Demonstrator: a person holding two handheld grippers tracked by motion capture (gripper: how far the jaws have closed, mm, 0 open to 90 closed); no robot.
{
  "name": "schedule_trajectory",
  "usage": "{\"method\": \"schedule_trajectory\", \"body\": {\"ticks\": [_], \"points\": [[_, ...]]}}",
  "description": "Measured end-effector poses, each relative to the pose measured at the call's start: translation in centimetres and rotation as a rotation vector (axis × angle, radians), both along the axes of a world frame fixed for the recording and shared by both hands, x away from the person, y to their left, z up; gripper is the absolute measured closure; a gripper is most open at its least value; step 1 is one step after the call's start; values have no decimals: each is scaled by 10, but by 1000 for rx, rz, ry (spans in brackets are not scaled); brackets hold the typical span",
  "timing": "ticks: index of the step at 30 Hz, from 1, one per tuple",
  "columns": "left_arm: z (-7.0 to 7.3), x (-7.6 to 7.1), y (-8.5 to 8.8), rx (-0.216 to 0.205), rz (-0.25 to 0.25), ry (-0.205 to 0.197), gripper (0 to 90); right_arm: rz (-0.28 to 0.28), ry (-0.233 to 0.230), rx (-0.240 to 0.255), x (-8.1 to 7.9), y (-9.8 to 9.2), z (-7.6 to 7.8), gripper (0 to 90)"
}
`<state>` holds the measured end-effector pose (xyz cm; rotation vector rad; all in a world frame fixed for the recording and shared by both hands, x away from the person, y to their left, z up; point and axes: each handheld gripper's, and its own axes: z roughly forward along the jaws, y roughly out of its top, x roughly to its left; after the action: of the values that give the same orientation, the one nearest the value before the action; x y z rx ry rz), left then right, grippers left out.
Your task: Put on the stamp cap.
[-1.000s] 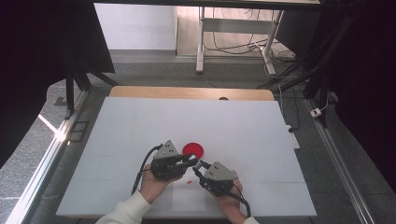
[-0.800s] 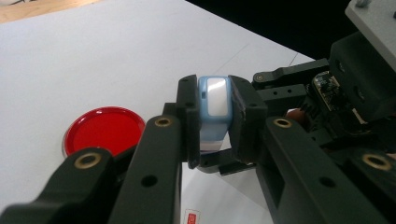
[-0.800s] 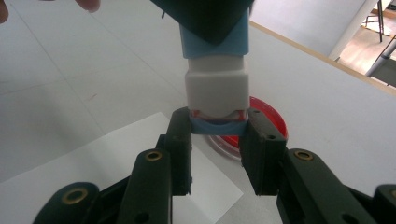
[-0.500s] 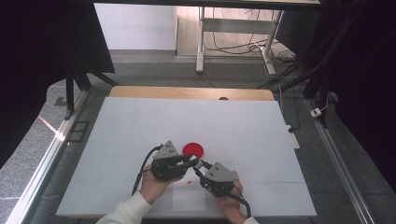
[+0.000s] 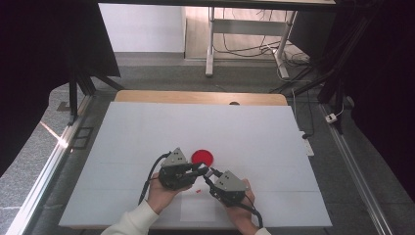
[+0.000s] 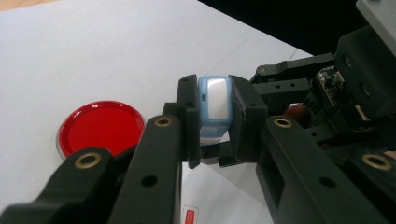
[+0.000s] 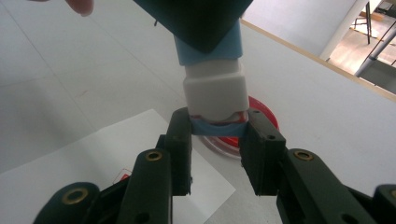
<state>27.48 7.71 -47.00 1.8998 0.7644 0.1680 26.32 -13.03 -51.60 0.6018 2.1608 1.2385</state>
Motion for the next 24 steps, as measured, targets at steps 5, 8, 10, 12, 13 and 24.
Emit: {"method": "schedule_trajectory", "body": {"ticks": [5,8,10,12,13,24], "points": [[0,-1,1,13,-5,3,755,5,-19,-28,-1,1,0,649],[1,-1,0,23,-6,4,755,5,-36,-46,-2,2,-1,649],[1,-1,0,30,-3,5,756,5,-44,-52,-2,2,-1,649],[2,-2,0,35,-2,5,755,4,-42,-54,-2,3,-2,649],[2,-2,0,35,-1,4,756,3,-41,-56,-2,2,-2,649],[1,-1,-3,44,8,13,756,-6,-44,-64,-3,2,-2,649]]}}
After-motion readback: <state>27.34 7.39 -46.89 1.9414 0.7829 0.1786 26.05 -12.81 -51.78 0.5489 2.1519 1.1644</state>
